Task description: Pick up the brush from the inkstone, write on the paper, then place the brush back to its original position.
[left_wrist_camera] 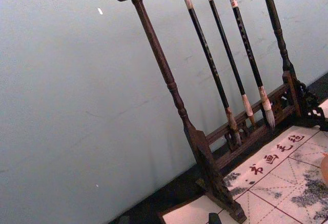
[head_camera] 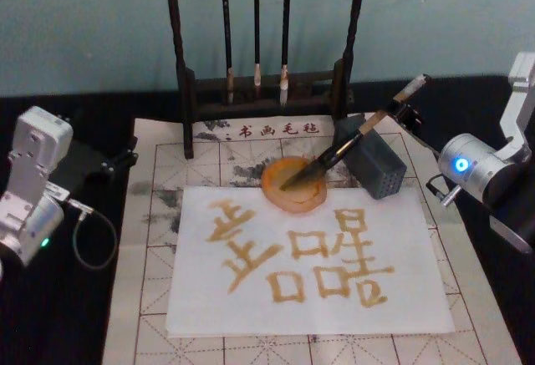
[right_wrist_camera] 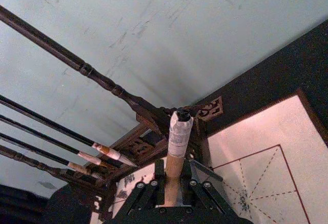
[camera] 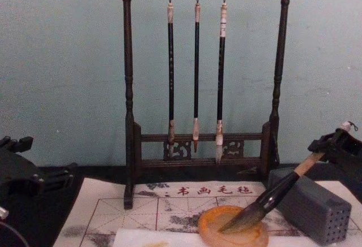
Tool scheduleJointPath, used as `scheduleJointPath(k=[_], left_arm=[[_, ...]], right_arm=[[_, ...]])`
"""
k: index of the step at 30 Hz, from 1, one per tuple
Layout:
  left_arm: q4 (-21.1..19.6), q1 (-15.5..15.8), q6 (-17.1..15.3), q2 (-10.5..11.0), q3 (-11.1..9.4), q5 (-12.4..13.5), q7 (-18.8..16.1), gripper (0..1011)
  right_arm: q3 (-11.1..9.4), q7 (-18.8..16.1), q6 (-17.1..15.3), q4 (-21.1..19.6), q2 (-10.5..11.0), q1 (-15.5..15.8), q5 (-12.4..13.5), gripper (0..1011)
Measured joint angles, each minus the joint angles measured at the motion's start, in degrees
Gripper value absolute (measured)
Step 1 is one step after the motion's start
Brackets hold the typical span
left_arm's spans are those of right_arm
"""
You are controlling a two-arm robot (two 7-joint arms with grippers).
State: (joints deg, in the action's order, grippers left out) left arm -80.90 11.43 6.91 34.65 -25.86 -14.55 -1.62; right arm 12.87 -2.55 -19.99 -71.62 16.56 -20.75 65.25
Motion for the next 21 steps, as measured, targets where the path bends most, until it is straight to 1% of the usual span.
scheduleJointPath(k=[3,12,18,19,21], left_arm=[[0.0,0.0,0.0,0.0,0.0,0.0,0.0,1001],[0.0,0.0,0.0,0.0,0.0,0.0,0.0,1001],[0.0,0.0,0.0,0.0,0.0,0.0,0.0,1001],[0.0,0.0,0.0,0.0,0.0,0.0,0.0,1001],[0.0,0.0,0.0,0.0,0.0,0.0,0.0,1001]], right_arm=[[0.1,0.0,0.2,0.0,0.1,0.0,0.0,195],[1.7,-1.6,2.9,-2.3,1.4,0.4,0.0,195],[3.4,-3.3,6.0,-4.5,2.7,0.8,-1.7,195],[4.0,-3.9,7.3,-5.1,3.1,1.0,-2.7,195],[4.6,-4.5,8.7,-5.7,3.6,1.3,-3.8,195]])
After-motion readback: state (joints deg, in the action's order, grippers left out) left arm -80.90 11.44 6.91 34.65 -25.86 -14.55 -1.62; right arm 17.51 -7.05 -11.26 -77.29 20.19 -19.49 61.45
